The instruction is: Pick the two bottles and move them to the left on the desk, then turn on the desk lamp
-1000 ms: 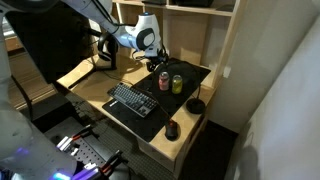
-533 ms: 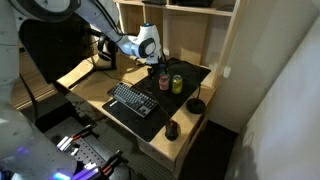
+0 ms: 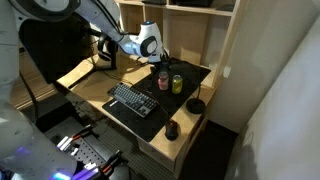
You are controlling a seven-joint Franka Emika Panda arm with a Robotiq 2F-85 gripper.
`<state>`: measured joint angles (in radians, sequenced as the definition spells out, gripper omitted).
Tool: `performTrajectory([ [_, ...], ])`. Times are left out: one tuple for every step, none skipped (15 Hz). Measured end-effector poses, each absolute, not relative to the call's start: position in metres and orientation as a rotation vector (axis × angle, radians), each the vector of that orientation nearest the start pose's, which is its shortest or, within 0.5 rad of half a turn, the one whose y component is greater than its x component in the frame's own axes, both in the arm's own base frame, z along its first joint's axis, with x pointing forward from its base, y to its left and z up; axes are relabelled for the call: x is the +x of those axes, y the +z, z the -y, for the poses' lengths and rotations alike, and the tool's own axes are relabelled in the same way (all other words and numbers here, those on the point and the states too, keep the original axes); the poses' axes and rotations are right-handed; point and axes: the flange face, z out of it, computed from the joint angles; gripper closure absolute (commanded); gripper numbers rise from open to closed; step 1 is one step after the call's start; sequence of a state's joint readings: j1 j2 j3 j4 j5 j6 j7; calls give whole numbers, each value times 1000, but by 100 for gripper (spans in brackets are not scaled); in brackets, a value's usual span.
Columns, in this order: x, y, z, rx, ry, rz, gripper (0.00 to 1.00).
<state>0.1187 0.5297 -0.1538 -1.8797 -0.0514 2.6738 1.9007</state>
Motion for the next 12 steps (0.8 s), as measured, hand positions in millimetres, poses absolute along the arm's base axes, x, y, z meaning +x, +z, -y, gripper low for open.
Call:
performTrajectory([
  [663, 260, 16, -1776, -384, -2371, 0],
  [663, 263, 19, -1778, -401, -2367, 0],
  [664, 264, 21, -1775, -412, -2367, 0],
  [664, 264, 23, -1773, -416, -2369, 0],
  [664, 263, 24, -1772, -410, -2372, 0],
  [664, 262, 24, -1770, -403, -2378, 0],
  [664, 261, 24, -1771, -402, -2379, 0],
  [664, 261, 24, -1771, -402, -2378, 0],
  [664, 261, 24, -1771, -403, -2378, 0],
  [664, 261, 24, -1771, -403, -2378, 0],
  [664, 261, 24, -1771, -403, -2378, 0],
  [664, 261, 23, -1771, -400, -2378, 0],
])
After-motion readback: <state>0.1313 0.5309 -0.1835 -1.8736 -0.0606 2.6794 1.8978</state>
